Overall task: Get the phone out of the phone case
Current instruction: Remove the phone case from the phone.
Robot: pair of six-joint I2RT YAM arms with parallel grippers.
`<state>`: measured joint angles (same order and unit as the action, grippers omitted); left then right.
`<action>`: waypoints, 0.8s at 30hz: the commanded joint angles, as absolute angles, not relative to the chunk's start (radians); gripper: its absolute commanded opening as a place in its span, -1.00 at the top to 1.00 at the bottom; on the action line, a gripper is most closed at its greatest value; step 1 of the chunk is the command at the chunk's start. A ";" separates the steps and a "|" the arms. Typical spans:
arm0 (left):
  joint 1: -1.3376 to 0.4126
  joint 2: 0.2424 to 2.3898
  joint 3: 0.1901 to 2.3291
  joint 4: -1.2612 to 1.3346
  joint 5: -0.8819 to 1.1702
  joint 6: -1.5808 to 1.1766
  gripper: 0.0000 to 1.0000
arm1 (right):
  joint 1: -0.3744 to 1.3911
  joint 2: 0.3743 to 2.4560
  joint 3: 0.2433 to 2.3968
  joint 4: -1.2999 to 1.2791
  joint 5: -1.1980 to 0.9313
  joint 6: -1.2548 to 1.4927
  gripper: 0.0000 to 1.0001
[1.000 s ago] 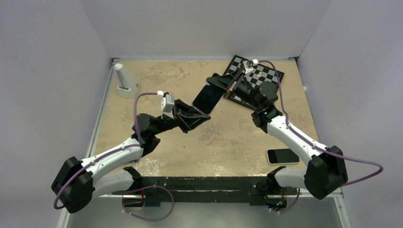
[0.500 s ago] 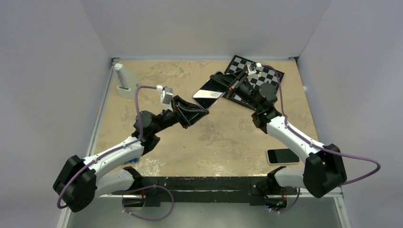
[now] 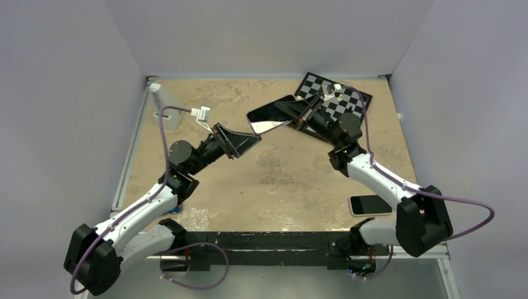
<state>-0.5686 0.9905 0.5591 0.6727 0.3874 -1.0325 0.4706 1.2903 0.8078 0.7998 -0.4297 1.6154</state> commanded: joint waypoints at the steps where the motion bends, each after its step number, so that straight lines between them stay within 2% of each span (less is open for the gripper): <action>1: -0.526 0.963 0.607 0.415 0.176 -1.093 0.02 | 0.496 1.283 0.851 1.087 -0.606 1.684 1.00; 4: -0.518 0.972 0.607 0.386 0.172 -1.181 0.21 | 0.497 1.303 0.850 1.164 -0.626 1.688 1.00; 7: -0.514 0.984 0.596 0.405 0.157 -1.242 0.24 | 0.497 1.299 0.846 1.172 -0.644 1.645 1.00; 12: -0.513 0.980 0.589 0.404 0.124 -1.245 0.05 | 0.497 1.256 0.860 1.067 -0.672 1.503 1.00; 17: -0.514 0.927 0.586 0.389 0.056 -1.107 -0.22 | 0.501 1.223 0.898 0.976 -0.707 1.403 1.00; 22: -0.514 0.912 0.597 0.443 0.067 -0.996 -0.28 | 0.512 1.233 0.918 0.957 -0.754 1.373 1.00; 24: -0.515 0.912 0.619 0.439 0.087 -0.907 -0.24 | 0.510 1.231 0.912 0.953 -0.756 1.366 1.00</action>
<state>-0.5499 0.8978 0.5911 0.4500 0.2279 -1.0855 0.4671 1.2930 0.8547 0.8776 -0.5606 1.3499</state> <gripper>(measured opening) 0.637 0.185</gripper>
